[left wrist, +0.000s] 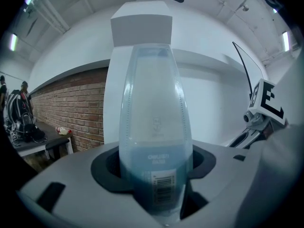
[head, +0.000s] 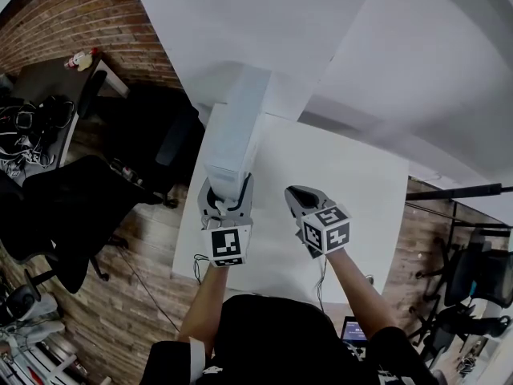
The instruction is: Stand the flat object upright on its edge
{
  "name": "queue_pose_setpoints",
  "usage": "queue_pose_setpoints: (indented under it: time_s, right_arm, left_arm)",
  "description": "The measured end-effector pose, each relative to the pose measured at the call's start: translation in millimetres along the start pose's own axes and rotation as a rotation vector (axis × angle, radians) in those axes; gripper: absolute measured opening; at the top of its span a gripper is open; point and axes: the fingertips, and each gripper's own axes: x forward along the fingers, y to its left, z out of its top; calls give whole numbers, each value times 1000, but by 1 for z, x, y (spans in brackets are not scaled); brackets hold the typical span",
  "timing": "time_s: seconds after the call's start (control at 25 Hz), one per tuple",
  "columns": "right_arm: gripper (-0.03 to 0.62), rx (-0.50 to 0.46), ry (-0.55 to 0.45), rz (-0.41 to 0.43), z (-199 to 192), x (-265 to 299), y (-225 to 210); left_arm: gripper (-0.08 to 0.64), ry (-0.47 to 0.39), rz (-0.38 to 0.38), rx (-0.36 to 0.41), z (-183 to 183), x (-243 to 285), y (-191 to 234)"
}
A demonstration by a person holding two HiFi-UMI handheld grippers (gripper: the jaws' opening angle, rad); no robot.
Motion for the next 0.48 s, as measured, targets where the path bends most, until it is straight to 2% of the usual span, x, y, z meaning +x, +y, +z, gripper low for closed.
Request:
queue_pose_setpoints:
  time_s: [0.48]
  right_arm:
    - [52,5,11,9,-5,5,1]
  left_arm:
    - [283,1,-13,8,-10,2,0]
